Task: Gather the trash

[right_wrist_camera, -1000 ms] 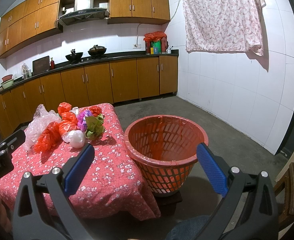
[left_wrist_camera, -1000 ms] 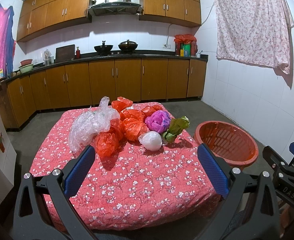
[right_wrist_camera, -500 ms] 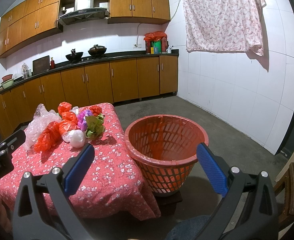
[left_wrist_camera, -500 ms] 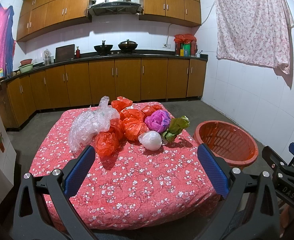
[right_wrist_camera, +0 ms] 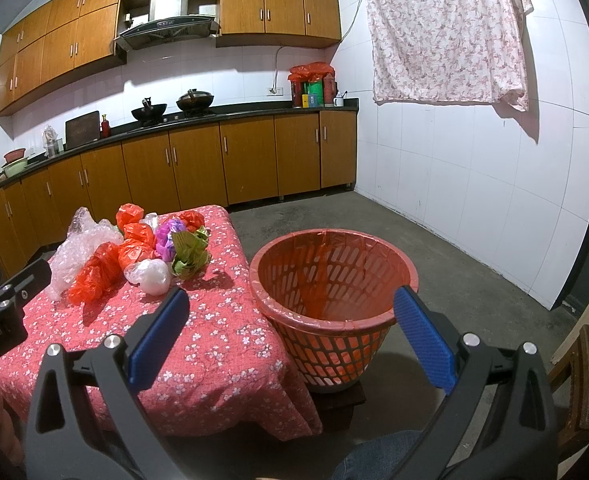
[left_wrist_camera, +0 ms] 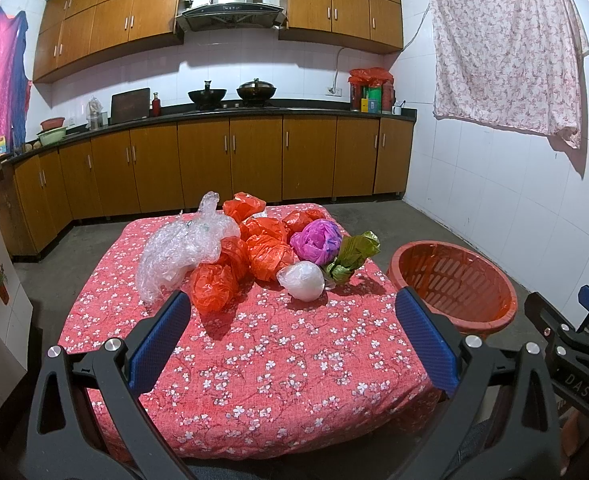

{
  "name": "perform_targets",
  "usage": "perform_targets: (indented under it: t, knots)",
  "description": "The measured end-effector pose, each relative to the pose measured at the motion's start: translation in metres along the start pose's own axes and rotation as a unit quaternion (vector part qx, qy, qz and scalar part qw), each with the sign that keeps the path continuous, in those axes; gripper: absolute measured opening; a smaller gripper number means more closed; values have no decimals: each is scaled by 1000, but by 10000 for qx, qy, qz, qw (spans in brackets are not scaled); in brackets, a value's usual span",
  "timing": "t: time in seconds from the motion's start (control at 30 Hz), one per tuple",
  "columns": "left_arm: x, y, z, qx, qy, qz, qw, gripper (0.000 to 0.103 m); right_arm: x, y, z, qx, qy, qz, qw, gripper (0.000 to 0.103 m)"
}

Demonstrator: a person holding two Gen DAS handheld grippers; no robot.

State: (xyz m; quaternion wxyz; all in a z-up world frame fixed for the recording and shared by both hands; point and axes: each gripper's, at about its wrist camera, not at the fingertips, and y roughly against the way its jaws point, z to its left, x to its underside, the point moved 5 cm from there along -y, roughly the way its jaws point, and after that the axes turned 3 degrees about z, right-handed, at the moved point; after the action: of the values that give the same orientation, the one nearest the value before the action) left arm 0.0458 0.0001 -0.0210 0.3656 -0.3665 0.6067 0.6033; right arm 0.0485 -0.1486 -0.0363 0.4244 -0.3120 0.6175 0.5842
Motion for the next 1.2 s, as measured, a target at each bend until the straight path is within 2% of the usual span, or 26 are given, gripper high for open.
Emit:
perform_targets:
  t: [0.87, 1.1, 1.2]
  knots:
    - [0, 0, 0, 0, 2, 14, 10000, 101, -1, -4, 3, 7, -1, 10, 10000, 99]
    - [8, -10, 6, -141, -34, 89, 9999, 101, -1, -12, 7, -67, -13, 125, 9999, 99]
    - [15, -21, 24, -280, 99, 251, 9992, 101, -2, -26, 15, -163, 30, 193, 9997, 99]
